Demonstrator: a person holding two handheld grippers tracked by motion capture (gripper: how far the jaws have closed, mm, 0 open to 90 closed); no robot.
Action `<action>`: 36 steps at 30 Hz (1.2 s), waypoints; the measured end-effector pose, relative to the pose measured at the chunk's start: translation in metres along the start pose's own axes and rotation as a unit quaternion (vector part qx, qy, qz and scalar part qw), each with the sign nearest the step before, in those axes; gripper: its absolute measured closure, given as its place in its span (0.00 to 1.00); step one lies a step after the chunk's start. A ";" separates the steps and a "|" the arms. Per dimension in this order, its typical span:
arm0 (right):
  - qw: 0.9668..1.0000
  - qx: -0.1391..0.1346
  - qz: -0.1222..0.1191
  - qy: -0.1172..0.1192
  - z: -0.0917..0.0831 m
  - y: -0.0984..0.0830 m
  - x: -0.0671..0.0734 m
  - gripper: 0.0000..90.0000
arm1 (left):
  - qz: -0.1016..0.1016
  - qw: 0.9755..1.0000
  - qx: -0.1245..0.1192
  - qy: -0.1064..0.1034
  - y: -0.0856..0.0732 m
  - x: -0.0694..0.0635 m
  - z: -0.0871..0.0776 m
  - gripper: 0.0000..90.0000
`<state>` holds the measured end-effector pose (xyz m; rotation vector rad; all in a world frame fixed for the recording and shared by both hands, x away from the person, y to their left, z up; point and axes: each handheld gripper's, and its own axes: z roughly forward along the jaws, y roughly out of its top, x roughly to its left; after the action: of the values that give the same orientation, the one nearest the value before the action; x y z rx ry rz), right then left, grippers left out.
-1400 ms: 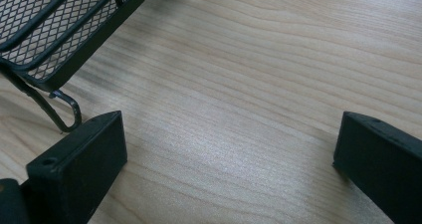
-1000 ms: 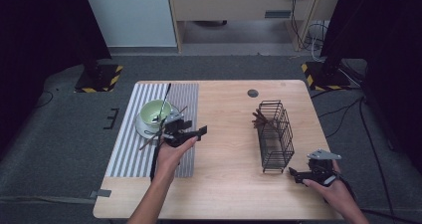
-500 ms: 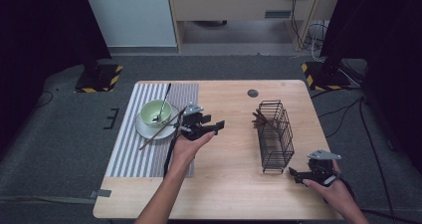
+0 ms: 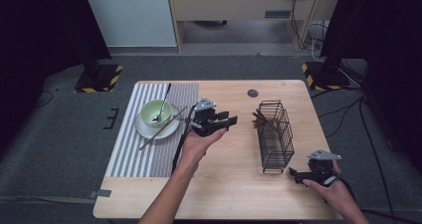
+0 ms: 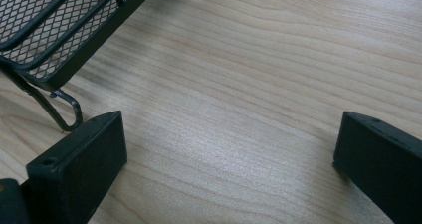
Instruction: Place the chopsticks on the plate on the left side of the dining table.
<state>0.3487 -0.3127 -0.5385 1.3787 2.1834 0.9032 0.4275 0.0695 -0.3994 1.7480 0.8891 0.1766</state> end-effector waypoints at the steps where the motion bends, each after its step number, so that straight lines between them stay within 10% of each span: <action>1: 1.000 0.000 0.000 0.000 0.000 0.000 0.000 0.00 | 0.000 1.000 0.000 -0.005 0.001 -0.002 0.000 0.63; 36: 1.000 0.001 0.001 0.000 0.000 0.000 0.000 0.00 | 0.038 0.997 -0.019 -0.067 0.023 -0.037 -0.001 0.65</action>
<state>0.3483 -0.3126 -0.5384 1.3812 2.1840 0.9023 0.4118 0.0442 -0.3682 1.7370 0.7188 0.1237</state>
